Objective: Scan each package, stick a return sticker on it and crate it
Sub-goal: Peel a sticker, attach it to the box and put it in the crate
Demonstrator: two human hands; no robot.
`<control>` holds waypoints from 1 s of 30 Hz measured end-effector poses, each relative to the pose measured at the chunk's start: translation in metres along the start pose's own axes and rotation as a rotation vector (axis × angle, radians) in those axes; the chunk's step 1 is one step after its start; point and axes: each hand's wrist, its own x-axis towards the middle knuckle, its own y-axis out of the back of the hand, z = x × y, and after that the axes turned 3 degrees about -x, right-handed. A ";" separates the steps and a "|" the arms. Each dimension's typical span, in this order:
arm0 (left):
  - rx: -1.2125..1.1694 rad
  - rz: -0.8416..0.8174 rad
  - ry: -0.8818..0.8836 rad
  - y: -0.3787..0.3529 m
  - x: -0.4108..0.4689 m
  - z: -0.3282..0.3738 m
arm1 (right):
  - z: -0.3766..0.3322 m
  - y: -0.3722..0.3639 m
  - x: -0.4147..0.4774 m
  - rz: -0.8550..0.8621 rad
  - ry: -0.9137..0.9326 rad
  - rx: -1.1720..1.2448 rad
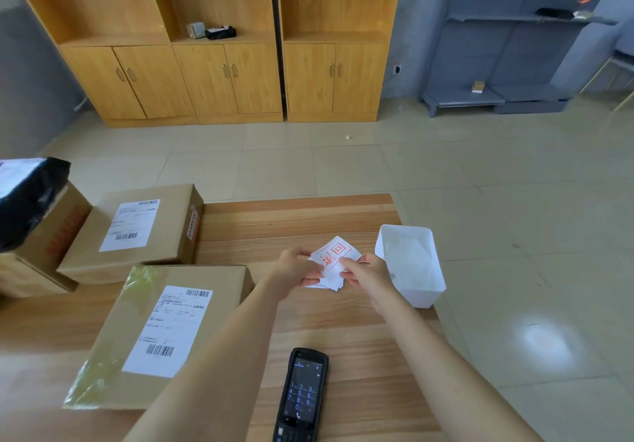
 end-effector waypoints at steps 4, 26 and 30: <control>0.018 0.034 -0.015 0.016 -0.011 -0.008 | 0.006 -0.012 0.000 0.013 0.006 -0.249; 0.092 0.264 0.129 0.171 -0.079 -0.064 | 0.011 -0.165 -0.070 -0.128 -0.008 -0.138; 0.031 0.221 0.155 0.191 -0.087 -0.076 | 0.019 -0.182 -0.088 -0.113 -0.016 -0.128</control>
